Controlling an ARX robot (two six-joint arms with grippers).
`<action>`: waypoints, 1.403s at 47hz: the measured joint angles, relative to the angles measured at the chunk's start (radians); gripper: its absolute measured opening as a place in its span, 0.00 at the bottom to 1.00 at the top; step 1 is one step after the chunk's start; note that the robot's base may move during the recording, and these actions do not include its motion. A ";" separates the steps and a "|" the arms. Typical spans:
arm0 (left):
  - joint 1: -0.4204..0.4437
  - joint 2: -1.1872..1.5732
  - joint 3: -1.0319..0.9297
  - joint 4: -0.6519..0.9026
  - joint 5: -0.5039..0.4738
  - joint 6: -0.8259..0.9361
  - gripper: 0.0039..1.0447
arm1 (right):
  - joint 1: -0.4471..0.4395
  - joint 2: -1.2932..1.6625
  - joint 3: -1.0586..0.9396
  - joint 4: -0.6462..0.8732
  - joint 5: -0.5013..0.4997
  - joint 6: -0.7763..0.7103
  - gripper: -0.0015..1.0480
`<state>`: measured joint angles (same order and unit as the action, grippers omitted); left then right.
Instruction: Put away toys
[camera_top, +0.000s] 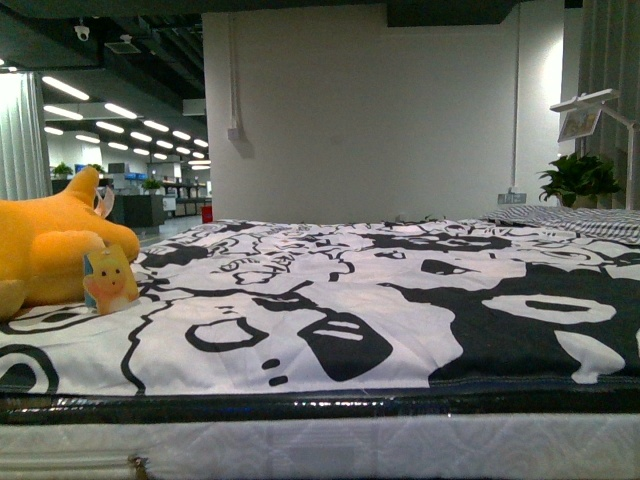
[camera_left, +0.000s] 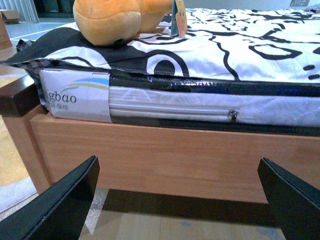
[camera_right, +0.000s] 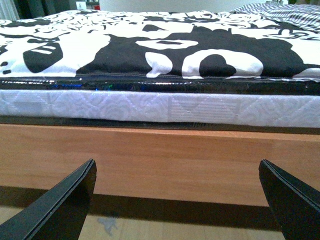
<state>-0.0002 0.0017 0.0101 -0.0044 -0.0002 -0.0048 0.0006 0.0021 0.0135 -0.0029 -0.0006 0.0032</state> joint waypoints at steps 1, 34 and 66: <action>0.000 0.000 0.000 0.000 0.000 0.000 0.94 | 0.000 0.000 0.000 0.000 0.000 0.000 0.94; 0.000 -0.001 0.000 0.000 0.000 0.000 0.94 | 0.000 0.000 0.000 0.000 0.001 0.000 0.94; 0.000 -0.001 -0.001 0.000 -0.005 0.000 0.94 | -0.001 0.000 0.000 0.002 -0.007 0.000 0.94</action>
<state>-0.0006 0.0006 0.0093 -0.0040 -0.0048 -0.0044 -0.0002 0.0025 0.0135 -0.0013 -0.0078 0.0029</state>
